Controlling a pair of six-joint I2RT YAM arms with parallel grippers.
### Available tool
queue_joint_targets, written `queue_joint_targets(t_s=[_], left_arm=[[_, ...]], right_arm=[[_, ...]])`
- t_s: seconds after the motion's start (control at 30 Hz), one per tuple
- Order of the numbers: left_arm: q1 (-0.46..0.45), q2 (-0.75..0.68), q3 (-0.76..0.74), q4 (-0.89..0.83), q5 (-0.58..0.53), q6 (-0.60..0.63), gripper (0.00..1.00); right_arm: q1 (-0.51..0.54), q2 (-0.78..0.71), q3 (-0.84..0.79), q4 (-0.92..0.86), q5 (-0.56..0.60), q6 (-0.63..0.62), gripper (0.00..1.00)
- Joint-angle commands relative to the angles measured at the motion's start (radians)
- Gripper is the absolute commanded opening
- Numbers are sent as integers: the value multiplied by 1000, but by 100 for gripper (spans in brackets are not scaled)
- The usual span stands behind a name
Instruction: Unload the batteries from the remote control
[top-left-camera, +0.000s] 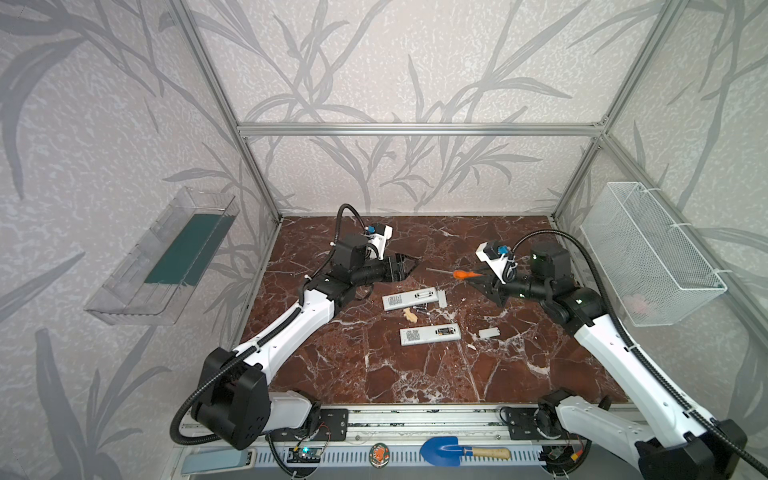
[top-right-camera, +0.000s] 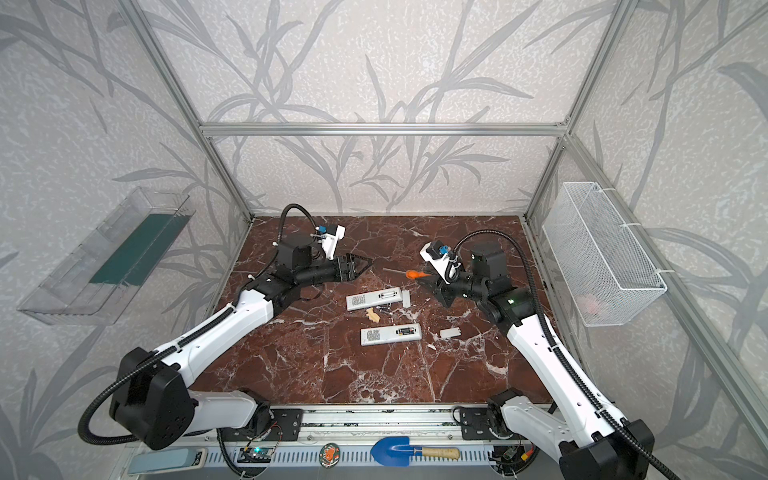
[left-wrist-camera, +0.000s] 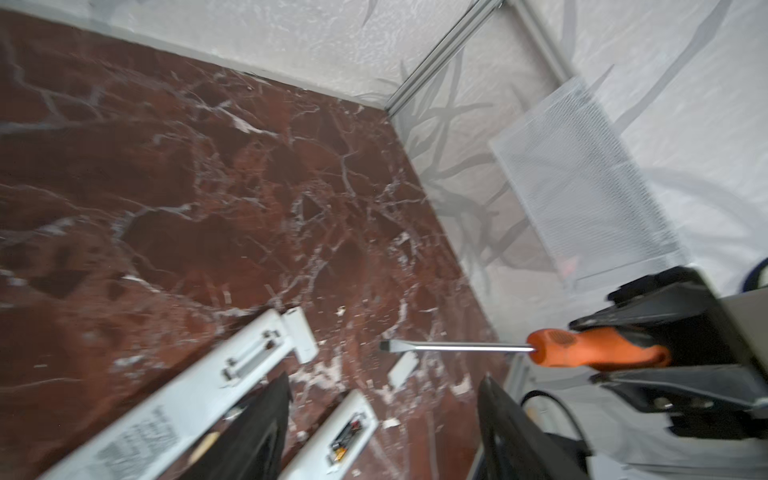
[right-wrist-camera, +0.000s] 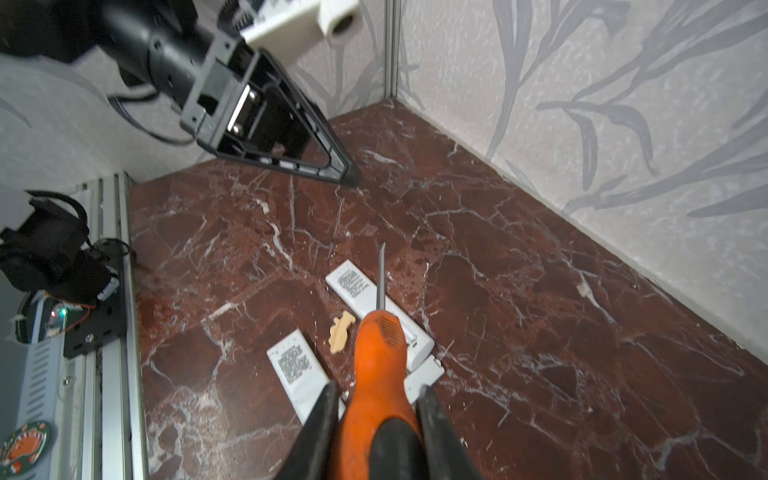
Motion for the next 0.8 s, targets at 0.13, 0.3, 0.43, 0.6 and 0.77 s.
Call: queue_joint_targets(t_s=[0.13,0.3,0.43,0.6,0.77], left_arm=[[-55,56,-19,474,-5,-371,68],[-80,89,18,540,-62,-403,64],[-90,128,19,637,-84,-453,48],[-96,141,33,668,-82,-458,26],[-97,140,40,647,-89,-464,8]], right_arm=[[-3,27,2,283,-120,233,0],[-2,23,-25,345,-148,286,0],[-3,16,-50,384,-138,329,0],[-6,16,-70,410,-89,395,0],[-10,36,-89,466,-47,493,0]])
